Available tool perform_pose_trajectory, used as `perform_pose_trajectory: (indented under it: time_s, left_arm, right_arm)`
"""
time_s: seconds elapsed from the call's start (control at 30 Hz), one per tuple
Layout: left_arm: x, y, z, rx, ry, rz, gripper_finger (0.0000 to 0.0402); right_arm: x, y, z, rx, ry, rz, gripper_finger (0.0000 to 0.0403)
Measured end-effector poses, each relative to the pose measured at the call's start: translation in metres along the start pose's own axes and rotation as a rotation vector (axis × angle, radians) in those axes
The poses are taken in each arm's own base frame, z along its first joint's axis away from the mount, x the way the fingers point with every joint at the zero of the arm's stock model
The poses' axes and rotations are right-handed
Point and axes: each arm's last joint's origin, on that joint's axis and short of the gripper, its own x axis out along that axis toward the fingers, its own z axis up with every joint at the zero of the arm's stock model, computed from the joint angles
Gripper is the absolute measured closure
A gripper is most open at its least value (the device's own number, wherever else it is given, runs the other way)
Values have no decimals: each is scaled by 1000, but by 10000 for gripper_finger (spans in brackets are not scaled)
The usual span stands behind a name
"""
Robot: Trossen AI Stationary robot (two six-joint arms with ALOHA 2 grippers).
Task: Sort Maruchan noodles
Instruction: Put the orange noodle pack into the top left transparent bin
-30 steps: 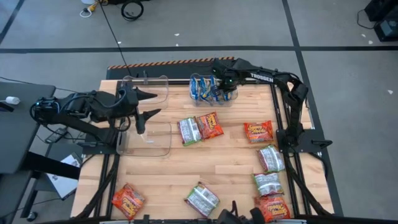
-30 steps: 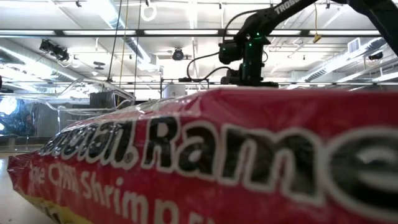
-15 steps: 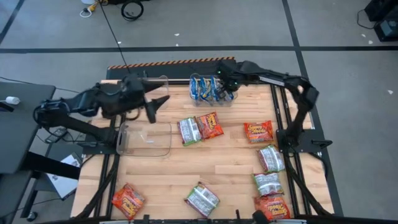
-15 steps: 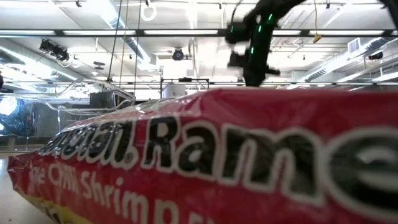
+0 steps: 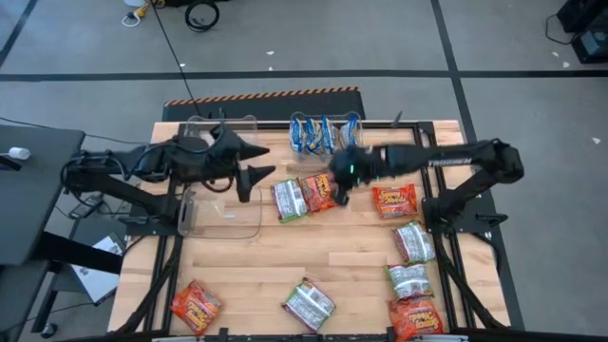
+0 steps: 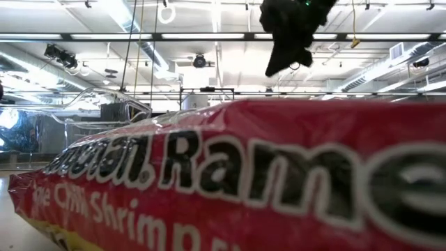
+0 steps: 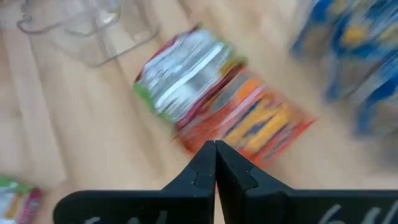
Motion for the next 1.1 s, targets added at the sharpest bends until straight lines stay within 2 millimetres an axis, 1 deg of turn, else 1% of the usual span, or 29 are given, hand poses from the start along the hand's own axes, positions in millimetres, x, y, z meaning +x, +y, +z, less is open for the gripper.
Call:
perform_pose_trajectory:
  time_s: [0.03,0.1,0.17,0.23,0.33,0.4,0.53,0.63,0.73,0.8,0.9,0.97,1.07,1.1]
  left_arm:
    - [-1,-4,2,-16,-27,-27,130]
    - [-5,-15,10,-43,-116,-99,130]
    - [-11,-26,19,-41,-214,-190,130]
    - [-15,-36,24,-27,-281,-277,130]
    - [-21,-47,22,-24,-285,-360,130]
    - [-24,-53,18,-19,-259,-385,130]
    - [-30,-63,3,-18,-148,-401,130]
    - [-33,-74,-7,-33,-97,-418,130]
    - [-34,-85,-18,-9,-50,-429,130]
    - [-31,-90,-25,15,-17,-419,130]
    - [-20,-95,-39,46,59,-385,130]
    - [-10,-96,-47,49,98,-351,130]
    - [4,-95,-57,66,151,-302,130]
    - [9,-95,-61,76,176,-293,130]
  right_arm:
    - [8,5,-8,41,6,-1,392]
    - [31,10,-20,125,-4,-22,393]
    - [60,9,-27,193,-44,-53,395]
    - [87,7,-30,242,-84,-78,396]
    - [122,2,-38,278,-40,-130,396]
    - [134,4,-44,278,6,-155,397]
    - [136,23,-55,257,64,-117,397]
    - [124,38,-68,203,168,-63,397]
    - [101,49,-82,131,269,-50,397]
    - [82,52,-85,77,301,-27,394]
    - [46,58,-80,51,277,64,383]
    - [25,60,-80,64,283,118,372]
    - [-7,63,-87,120,297,151,350]
    - [-14,64,-92,132,321,142,343]
